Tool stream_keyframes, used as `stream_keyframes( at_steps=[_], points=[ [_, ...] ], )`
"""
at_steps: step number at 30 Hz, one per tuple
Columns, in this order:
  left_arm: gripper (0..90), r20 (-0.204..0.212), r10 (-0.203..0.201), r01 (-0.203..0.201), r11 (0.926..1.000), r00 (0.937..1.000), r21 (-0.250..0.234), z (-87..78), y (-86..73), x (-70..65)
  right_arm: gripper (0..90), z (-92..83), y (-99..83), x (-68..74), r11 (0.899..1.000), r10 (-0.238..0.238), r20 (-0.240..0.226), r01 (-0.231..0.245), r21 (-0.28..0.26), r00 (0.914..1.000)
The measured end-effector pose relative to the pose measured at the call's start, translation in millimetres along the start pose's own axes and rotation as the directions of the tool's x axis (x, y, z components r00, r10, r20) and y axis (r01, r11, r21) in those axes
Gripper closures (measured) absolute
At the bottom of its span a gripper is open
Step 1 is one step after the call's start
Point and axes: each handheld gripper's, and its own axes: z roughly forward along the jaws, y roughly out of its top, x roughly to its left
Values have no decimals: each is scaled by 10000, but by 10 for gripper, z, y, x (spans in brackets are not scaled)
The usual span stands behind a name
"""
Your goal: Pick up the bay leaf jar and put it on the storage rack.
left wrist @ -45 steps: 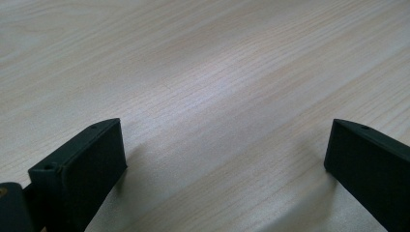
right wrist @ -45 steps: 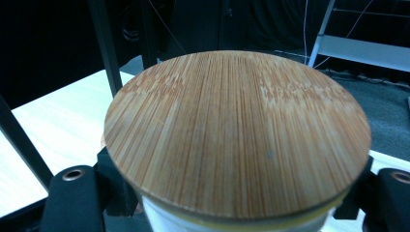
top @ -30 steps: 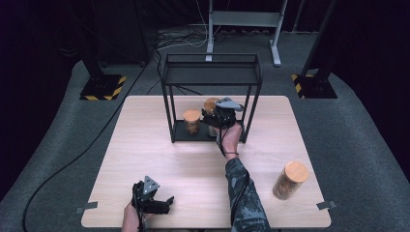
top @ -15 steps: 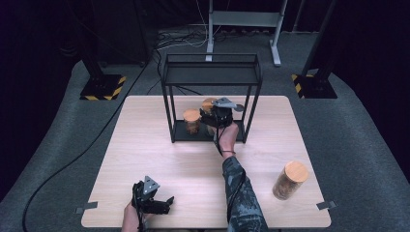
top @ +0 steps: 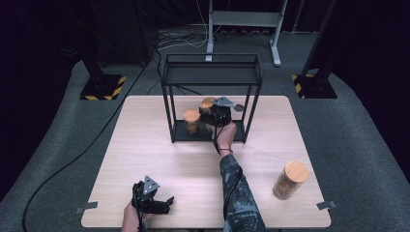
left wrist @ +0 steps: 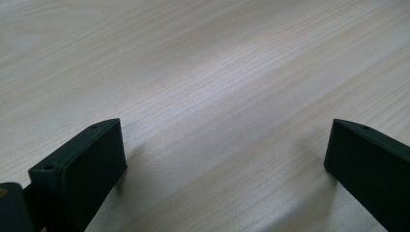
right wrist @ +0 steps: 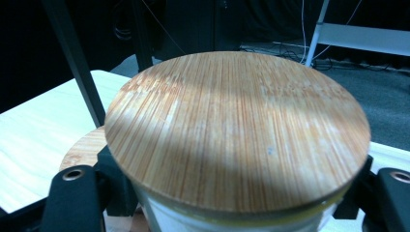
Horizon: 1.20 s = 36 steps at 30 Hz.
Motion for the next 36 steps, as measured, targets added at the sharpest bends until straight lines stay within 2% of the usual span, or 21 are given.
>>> stream_keyframes(
  at_steps=[16,36],
  points=[
    [2,10,22,-22,10000,10000,7,0,0,1,251,84,0,40,9997,17,-7,-17,-226,10000],
    [2,11,1,-1,10000,10000,-15,1,0,-2,250,103,2,45,9998,-36,28,36,-218,10000]
  ],
)
